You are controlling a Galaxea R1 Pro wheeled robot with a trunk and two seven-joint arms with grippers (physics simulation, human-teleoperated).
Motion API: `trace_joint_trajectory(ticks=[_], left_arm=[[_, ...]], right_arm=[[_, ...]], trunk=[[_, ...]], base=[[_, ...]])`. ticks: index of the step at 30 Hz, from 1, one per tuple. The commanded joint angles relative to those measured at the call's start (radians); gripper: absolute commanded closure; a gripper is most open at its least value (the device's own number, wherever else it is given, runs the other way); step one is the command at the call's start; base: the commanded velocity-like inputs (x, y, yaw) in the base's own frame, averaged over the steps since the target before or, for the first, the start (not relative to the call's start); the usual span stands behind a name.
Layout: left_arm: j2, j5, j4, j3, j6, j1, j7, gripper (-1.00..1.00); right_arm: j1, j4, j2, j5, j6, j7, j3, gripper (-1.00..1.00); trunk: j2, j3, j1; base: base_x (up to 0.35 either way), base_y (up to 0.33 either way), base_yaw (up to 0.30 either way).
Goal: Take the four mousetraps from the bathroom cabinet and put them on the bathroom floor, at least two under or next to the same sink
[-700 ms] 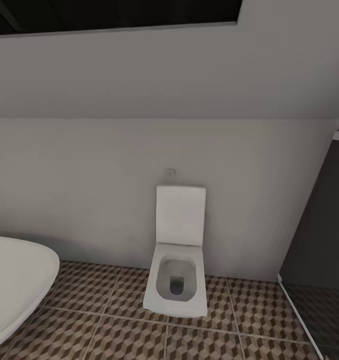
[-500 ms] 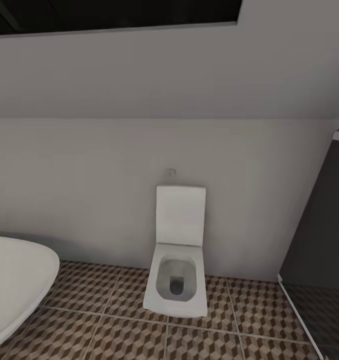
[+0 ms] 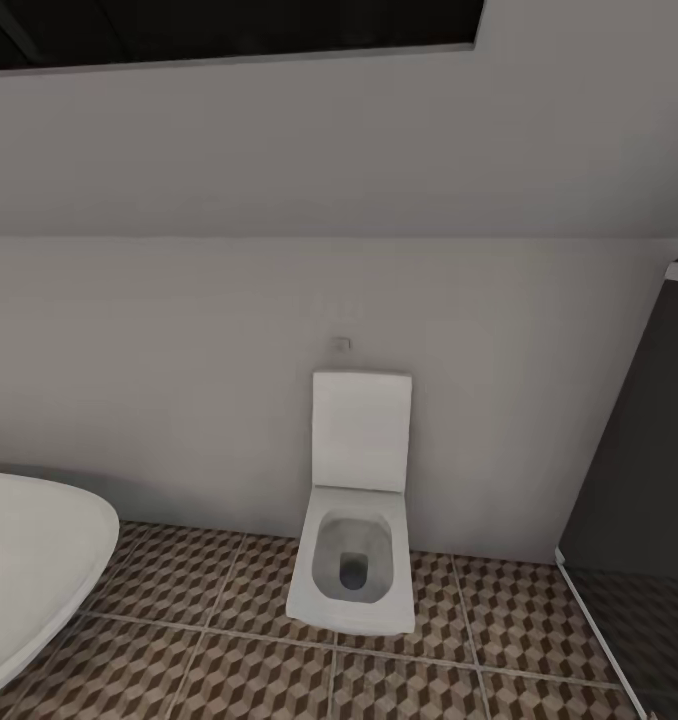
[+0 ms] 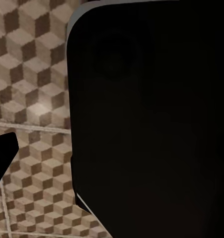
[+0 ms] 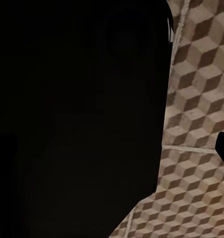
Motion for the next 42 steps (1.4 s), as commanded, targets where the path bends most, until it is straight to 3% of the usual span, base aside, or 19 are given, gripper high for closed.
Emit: trace_joint_trajectory(ticks=[1,11,42], left_arm=[[0.0,0.001,-0.001,0.0,-0.001,0.0,0.0,-1.0],[0.001,0.002,-0.003,0.0,-0.001,0.0,0.0,-1.0],[0.001,0.002,-0.003,0.0,-0.001,0.0,0.0,-1.0]], right_arm=[[0.0,0.0,0.0,0.001,0.0,0.0,0.0,-1.0],[0.0,0.0,0.0,0.0,0.0,0.003,-0.002,-1.0],[0.0,0.0,0.0,0.0,0.0,0.005,-0.002,-1.0]], trunk=[[0.0,-0.001,0.0],[0.0,-0.001,0.0],[0.0,0.006,0.0]], base=[[0.0,0.0,-0.021],[0.0,0.0,-0.151],[0.0,0.0,-0.271]])
